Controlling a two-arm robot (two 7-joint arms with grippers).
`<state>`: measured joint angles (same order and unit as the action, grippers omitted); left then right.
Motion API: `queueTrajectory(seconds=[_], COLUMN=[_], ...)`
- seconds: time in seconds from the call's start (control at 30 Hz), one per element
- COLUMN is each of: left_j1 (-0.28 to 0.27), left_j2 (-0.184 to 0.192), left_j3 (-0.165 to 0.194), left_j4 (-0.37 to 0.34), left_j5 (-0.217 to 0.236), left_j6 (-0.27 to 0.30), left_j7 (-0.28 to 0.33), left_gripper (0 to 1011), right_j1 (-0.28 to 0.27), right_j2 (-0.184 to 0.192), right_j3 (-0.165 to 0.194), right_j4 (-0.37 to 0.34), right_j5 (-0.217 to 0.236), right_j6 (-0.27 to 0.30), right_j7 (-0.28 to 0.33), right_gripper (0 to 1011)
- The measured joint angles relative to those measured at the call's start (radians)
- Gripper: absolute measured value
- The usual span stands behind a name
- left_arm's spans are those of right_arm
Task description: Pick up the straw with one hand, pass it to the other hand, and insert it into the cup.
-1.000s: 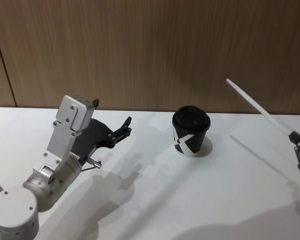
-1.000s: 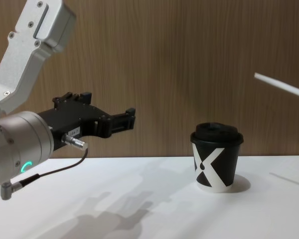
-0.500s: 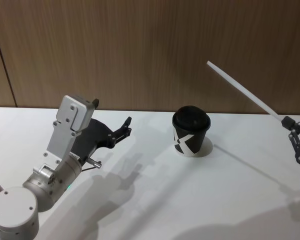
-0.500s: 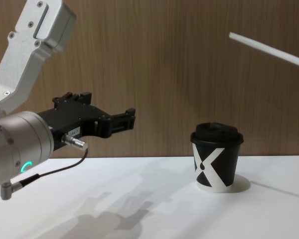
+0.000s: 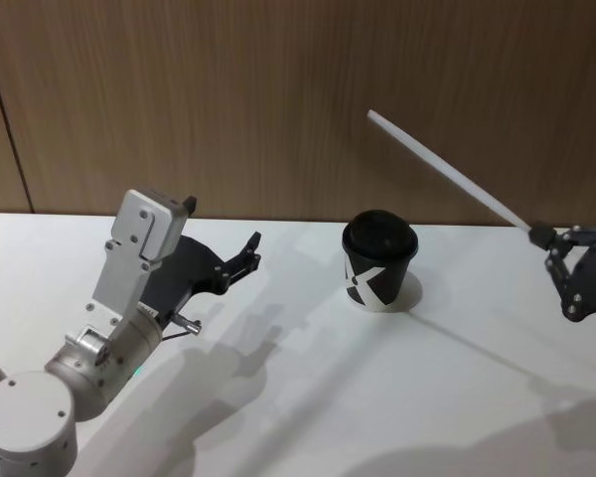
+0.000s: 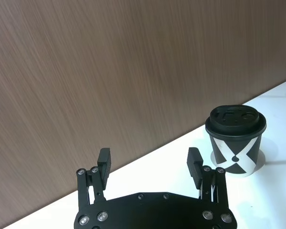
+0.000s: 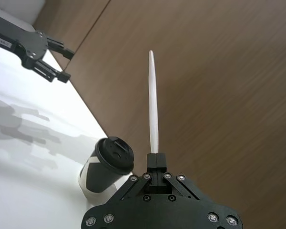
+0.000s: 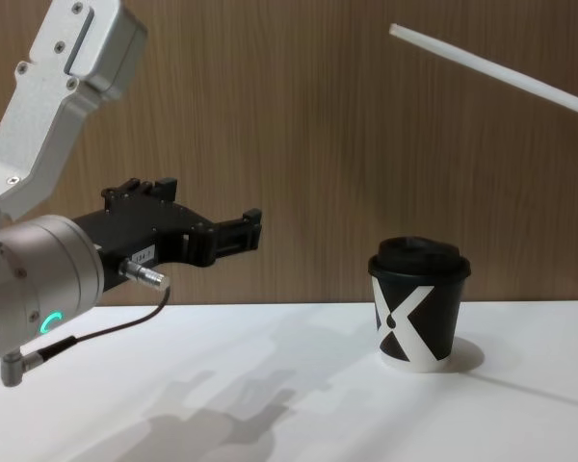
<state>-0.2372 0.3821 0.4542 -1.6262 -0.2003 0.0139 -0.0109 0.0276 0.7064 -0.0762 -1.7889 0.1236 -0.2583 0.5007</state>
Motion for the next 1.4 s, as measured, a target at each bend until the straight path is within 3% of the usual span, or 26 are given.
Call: queueTrajectory(seconds=[0.57,1.4], left_j1=[0.0,0.0], left_j2=[0.0,0.0], left_j3=[0.0,0.0], left_j4=[0.0,0.0], left_j5=[0.0,0.0], left_j6=[0.0,0.0], left_j7=[0.0,0.0], left_gripper=[1003,1003], right_j1=[0.034,0.045], right_j2=[-0.006,-0.009], right_j3=[-0.044,-0.059], right_j4=[-0.015,-0.02], right_j5=[0.031,0.041], right_j6=[-0.011,-0.013], right_j7=[0.036,0.046], right_gripper=[0,0])
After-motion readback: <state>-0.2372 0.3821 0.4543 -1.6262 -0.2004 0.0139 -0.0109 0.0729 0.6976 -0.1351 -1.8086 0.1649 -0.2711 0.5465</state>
